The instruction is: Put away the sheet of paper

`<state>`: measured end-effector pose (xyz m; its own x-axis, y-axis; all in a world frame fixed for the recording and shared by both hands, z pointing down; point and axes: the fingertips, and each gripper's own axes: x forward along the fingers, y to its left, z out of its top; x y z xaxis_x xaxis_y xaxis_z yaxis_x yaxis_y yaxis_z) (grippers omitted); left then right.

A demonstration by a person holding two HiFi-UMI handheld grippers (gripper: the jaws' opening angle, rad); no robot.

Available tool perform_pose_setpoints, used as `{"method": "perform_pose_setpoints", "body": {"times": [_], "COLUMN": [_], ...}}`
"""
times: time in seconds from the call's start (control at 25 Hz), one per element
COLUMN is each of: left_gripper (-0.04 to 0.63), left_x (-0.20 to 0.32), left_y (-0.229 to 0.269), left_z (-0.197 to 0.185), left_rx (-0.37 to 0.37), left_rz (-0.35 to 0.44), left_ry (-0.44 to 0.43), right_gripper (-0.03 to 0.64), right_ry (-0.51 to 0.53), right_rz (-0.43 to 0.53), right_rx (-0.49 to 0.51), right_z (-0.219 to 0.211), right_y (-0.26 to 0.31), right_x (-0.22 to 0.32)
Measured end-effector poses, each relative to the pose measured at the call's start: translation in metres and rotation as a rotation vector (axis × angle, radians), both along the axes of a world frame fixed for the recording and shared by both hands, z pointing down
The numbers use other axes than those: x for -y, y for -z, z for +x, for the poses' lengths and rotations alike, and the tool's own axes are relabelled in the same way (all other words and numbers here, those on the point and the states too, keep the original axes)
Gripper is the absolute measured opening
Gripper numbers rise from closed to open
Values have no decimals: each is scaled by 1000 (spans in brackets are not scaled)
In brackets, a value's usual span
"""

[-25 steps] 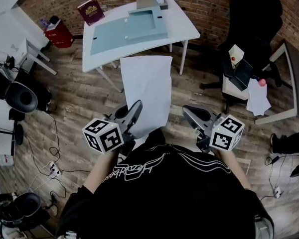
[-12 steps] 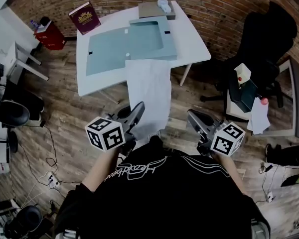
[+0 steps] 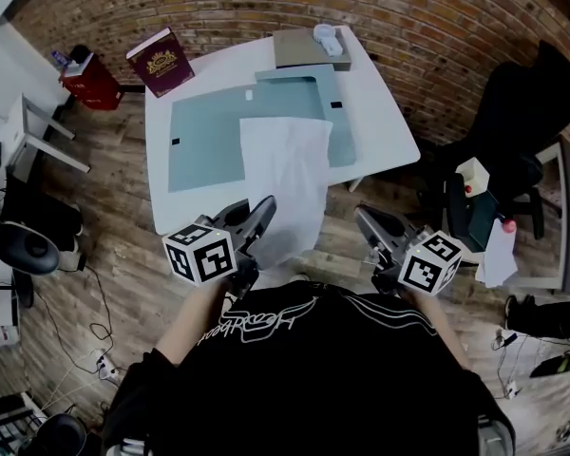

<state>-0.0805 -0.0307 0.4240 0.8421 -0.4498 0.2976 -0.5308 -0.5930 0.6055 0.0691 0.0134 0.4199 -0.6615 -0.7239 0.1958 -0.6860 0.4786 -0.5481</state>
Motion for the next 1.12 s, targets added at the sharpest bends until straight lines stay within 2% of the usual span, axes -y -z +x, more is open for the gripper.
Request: {"method": "perform_pose_setpoints", "body": {"times": [0.4,0.64,0.92,1.12], "left_gripper": [31,31,31,31], "left_x": [75,116,176,198], "left_y": [-4,11,35,36], "left_z": [-3,-6,-21,-38], "left_rx": [-48,-98,-122,-122], "left_rz": [-45,-80,-43,-58], "left_ry": [54,137,249,297], "right_gripper": [2,2,2,2], "right_ry": [28,116,241,321], "right_rz": [-11,-19,6,-10], "right_rx": [40,52,46,48], "right_z": [6,14,19,9], "right_y": [-5,-1,7,4], "right_x": [61,112,195,224]}}
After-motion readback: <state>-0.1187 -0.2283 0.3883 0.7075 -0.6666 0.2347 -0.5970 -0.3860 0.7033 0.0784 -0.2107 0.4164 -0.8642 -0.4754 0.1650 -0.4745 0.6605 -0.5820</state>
